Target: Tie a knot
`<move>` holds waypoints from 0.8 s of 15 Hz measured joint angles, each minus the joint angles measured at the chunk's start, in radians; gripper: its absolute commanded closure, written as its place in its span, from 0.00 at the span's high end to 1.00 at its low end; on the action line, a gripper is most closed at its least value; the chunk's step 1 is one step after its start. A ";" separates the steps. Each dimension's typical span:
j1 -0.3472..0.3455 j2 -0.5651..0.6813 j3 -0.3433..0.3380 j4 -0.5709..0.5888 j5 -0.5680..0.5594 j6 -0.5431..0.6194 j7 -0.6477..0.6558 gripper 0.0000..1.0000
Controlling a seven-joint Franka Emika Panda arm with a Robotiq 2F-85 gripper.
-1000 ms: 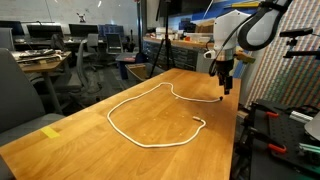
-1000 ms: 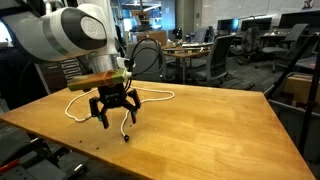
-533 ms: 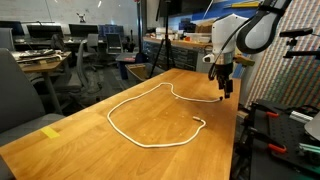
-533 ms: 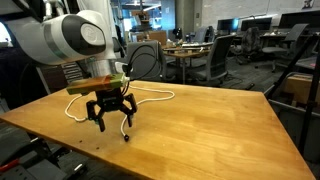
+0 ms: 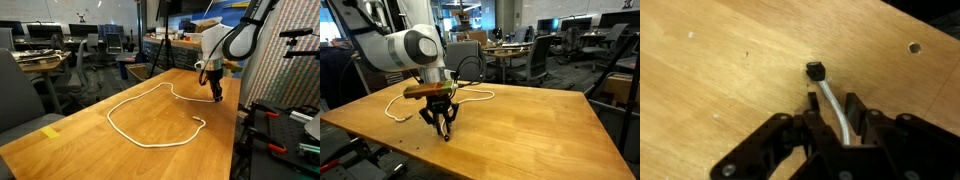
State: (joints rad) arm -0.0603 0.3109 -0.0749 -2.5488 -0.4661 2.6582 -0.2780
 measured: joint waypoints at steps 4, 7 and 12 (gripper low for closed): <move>0.015 0.032 0.013 0.044 0.043 -0.063 0.002 0.09; 0.010 0.040 0.025 0.064 0.089 -0.101 -0.032 0.07; 0.004 0.017 0.106 0.056 0.142 -0.102 -0.128 0.09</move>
State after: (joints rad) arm -0.0562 0.3280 0.0306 -2.4928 -0.3240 2.5562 -0.4058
